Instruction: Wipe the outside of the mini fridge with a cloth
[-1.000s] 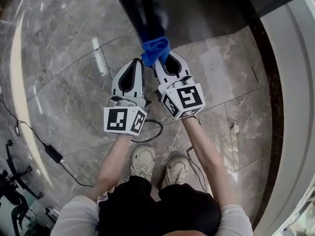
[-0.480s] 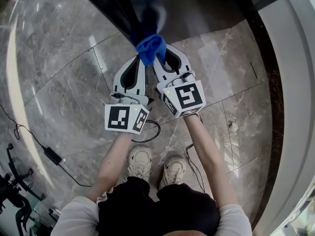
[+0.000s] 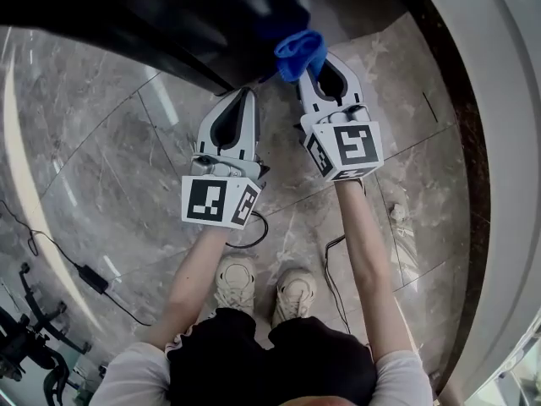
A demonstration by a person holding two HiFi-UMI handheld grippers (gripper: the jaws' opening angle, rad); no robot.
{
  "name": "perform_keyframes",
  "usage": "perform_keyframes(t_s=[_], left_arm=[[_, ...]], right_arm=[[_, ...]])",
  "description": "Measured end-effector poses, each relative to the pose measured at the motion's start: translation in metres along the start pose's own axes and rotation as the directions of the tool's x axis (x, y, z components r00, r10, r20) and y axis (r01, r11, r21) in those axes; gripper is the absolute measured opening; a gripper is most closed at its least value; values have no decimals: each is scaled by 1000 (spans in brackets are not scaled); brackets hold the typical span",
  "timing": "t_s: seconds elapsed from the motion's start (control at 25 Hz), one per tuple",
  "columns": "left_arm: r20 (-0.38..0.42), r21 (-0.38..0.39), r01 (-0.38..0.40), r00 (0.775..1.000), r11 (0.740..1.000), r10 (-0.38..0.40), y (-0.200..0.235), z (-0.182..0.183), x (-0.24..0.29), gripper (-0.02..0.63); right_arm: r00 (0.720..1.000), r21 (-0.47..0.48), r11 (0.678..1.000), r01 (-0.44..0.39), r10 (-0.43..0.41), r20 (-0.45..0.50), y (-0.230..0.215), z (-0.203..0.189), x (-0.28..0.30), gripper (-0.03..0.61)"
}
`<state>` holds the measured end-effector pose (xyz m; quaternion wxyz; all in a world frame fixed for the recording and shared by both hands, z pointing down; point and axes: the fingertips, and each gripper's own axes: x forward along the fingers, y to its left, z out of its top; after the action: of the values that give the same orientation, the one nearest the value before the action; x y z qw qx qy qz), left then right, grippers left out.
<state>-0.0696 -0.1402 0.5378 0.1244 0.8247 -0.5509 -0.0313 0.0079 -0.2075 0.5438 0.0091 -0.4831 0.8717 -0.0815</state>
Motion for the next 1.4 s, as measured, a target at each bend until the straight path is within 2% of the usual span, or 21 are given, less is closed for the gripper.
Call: perform_keyframes(t_s=[0.28,0.48,0.56,0.8,1.04,1.4], left_arm=[[14,38,81,997,996,-81,-33,1,50,5],[-1,-6,134,991,991,-134,-52,-6,77,5],[-6,-22,152,988,988,-152,-60,-11,84,5],[1,-35,184,983,982,-184,-81,-17,109,5],[17,-12,219,976,976,-219,-97,-11,124,5],[-5,-26,205,979,979,-205,-86,-19,122,5]], right_arm=[[991,19,991,131,-131,8,-71,1,-7,80],[976,-8,976,220,-220,10,-127,10,-11,80],[973,-25,972,232,-231,7,-143,12,-12,80],[981,-53,980,193,-193,6,-151,11,-10,80],[964,-27,964,266,-266,-16,-172,9,-14,80],[934,8,935,355,-354,-34,-203,7,-16,80]])
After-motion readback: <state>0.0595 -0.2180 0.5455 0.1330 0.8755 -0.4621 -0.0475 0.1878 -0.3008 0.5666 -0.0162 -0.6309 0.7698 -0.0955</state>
